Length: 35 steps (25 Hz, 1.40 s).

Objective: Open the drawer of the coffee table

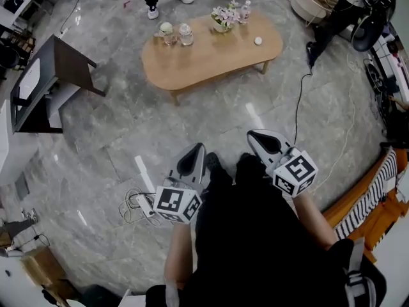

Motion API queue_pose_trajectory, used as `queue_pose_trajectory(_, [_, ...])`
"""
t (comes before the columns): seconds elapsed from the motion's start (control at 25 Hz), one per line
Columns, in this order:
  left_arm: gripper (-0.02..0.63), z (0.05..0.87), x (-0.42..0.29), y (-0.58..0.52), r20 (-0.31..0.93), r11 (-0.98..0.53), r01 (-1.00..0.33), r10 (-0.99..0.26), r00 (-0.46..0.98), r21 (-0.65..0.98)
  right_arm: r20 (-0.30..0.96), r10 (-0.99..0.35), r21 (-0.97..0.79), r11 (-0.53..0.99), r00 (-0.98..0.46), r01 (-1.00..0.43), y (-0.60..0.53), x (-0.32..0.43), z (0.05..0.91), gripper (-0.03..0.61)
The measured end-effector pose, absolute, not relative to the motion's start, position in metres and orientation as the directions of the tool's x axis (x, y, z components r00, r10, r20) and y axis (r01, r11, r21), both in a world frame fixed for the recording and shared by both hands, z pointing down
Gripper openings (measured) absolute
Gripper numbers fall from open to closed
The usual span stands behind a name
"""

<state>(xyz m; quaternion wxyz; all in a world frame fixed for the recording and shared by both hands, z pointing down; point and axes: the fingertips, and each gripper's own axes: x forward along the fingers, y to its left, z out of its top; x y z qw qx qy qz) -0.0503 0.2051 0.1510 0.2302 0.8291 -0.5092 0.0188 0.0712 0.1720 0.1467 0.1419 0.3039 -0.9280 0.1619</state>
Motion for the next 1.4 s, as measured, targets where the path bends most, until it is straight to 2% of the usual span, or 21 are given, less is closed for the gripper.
queue_pose_trajectory(0.28, [0.011, 0.153, -0.046, 0.156, 0.243, -0.375, -0.825, -0.83, 0.502, 0.423, 0.392, -0.572, -0.253, 0.686, -0.721, -0.682, 0.132, 0.089, 0.159, 0.011])
queue_pose_trajectory(0.56, [0.011, 0.143, -0.031, 0.096, 0.255, -0.377, -0.841, -0.833, 0.491, 0.387, 0.352, -0.554, -0.256, 0.718, -0.754, -0.647, 0.054, 0.092, 0.154, 0.011])
queue_pose_trajectory(0.76, [0.011, 0.132, -0.001, 0.053, 0.261, -0.431, -0.837, -0.811, 0.523, 0.337, 0.327, -0.503, -0.269, 0.762, -0.8, -0.589, -0.006, 0.095, 0.151, 0.011])
queue_pose_trajectory(0.88, [0.011, 0.136, 0.007, 0.023, 0.29, -0.394, -0.869, -0.83, 0.477, 0.3, 0.324, -0.458, -0.279, 0.79, -0.828, -0.546, -0.036, 0.098, 0.157, 0.011])
queue_pose_trajectory(1.12, [0.011, 0.149, 0.008, -0.018, 0.305, -0.264, -0.904, -0.878, 0.369, 0.335, 0.342, -0.332, -0.308, 0.844, -0.879, -0.439, -0.071, 0.097, 0.179, 0.011])
queue_pose_trajectory(1.4, [0.011, 0.202, -0.008, -0.031, 0.39, -0.155, -0.922, -0.872, 0.296, 0.354, 0.403, -0.236, -0.299, 0.879, -0.884, -0.371, -0.092, 0.08, 0.233, 0.011])
